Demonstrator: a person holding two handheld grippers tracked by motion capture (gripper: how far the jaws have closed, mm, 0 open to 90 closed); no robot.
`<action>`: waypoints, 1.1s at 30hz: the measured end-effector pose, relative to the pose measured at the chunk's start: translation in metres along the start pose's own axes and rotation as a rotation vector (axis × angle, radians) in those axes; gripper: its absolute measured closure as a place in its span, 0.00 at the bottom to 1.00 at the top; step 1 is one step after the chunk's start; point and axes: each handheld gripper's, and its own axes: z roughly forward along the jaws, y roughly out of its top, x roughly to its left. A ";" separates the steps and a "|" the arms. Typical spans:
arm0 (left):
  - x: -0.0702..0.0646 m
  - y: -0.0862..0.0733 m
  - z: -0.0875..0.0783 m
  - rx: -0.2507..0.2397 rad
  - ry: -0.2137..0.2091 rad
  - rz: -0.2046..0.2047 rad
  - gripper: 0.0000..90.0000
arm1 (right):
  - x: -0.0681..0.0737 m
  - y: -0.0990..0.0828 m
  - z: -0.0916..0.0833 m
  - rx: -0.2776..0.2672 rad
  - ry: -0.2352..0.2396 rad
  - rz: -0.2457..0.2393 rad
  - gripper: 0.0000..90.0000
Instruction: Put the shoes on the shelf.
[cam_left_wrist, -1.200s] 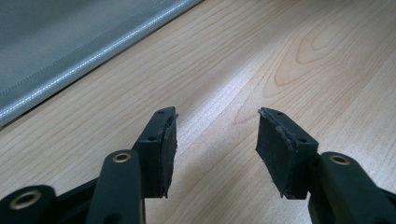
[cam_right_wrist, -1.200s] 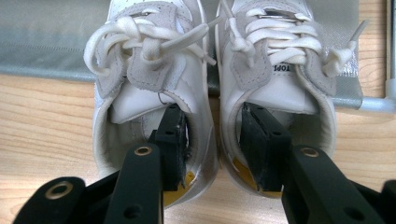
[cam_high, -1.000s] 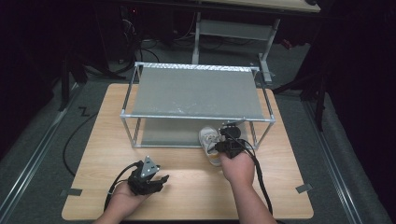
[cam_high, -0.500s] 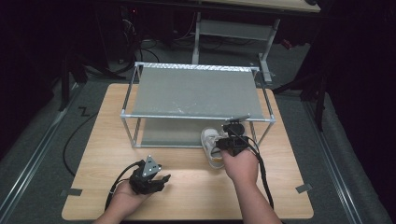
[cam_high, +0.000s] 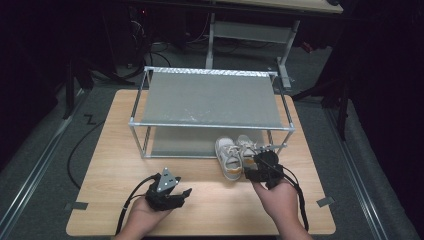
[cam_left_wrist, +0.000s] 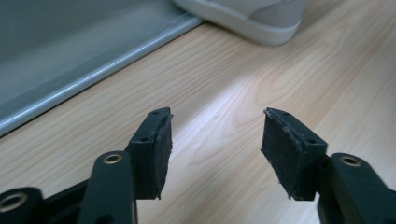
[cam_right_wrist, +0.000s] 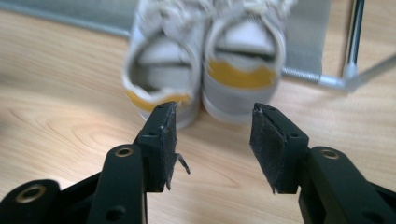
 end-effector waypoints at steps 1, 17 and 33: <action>-0.005 0.003 0.002 -0.011 -0.006 -0.005 0.46 | 0.000 0.000 0.000 0.000 0.000 0.000 0.56; -0.070 0.058 0.107 -0.101 0.057 -0.119 0.35 | -0.039 -0.039 0.041 -0.200 0.078 0.001 0.62; -0.040 0.086 0.106 -0.102 0.146 -0.133 0.57 | -0.040 -0.025 0.060 -0.266 0.184 0.018 0.72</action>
